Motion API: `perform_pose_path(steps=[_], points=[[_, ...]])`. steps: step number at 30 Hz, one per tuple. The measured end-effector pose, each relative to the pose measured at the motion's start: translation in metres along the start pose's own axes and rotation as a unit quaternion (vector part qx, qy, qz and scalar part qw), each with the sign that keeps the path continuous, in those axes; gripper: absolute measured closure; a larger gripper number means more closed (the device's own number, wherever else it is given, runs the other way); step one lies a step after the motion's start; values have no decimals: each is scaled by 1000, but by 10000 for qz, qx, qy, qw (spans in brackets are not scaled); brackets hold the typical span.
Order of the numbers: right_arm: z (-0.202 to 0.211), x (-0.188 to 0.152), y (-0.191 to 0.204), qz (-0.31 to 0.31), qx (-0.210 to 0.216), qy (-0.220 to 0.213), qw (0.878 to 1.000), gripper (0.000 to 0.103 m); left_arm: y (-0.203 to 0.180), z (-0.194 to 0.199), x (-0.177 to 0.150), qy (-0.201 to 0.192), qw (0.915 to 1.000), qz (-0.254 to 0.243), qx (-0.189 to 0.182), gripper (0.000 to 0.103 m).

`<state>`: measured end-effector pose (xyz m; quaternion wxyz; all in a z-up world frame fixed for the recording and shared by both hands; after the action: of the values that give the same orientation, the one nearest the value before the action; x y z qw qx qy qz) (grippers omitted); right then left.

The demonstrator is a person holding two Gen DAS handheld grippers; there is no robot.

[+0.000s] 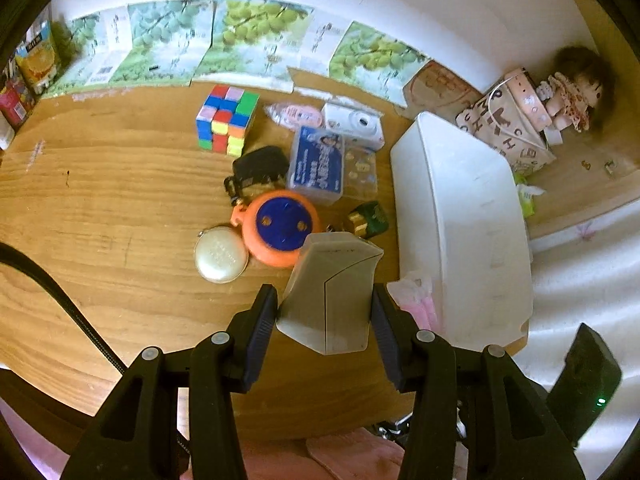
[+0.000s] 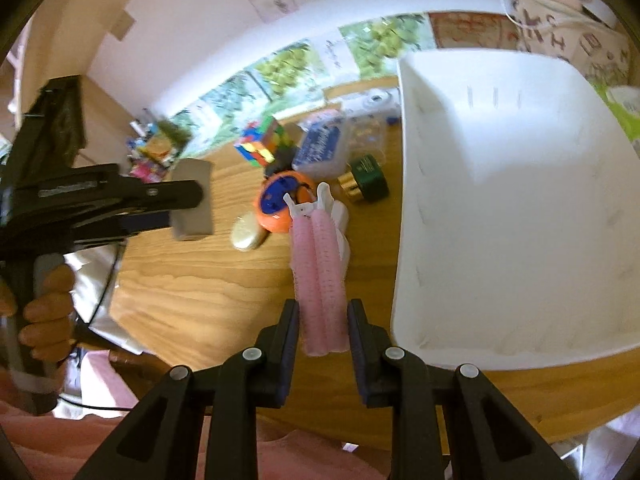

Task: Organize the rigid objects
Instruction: 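Carry the beige block in the left tool over the white bin while the right tool carries the roller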

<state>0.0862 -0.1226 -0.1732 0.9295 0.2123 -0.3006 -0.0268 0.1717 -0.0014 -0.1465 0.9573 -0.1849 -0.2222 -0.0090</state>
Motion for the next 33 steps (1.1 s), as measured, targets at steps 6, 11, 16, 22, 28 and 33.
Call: perform_pose_path(steps=[6,11,16,22,28,33], points=[[24,17,-4,335,263,-77,9991,79,-26,-2,4,-308,9995,-38,-102,52],[38,28,-16,510,347,-111,9980,79,-56,-4,6,-578,9977,-192,-310,52],[46,38,-38,616,303,-100,9976,79,-90,-12,6,-712,9953,-217,-612,52],[50,45,-77,584,109,-49,9982,79,-133,-23,-2,-878,9909,-564,-850,52],[49,52,-115,406,-206,5,9990,79,-171,-36,-14,-915,9848,-1023,-1067,52],[48,60,-146,176,-491,13,9986,78,-193,-48,-24,-880,9807,-1290,-1179,52]])
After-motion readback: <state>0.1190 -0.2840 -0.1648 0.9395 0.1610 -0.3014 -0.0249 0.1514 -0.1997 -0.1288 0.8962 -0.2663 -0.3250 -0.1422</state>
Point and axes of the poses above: each gripper's, at about its wrist camera, not at the fingertips, and z roughly against the way its jaws point, y to its left, x to its top, the point moved 8 cm from there along -z, roughly the way its jaws point, and after that the axes turned 11 degrees about -y, right-handed, at the moved point
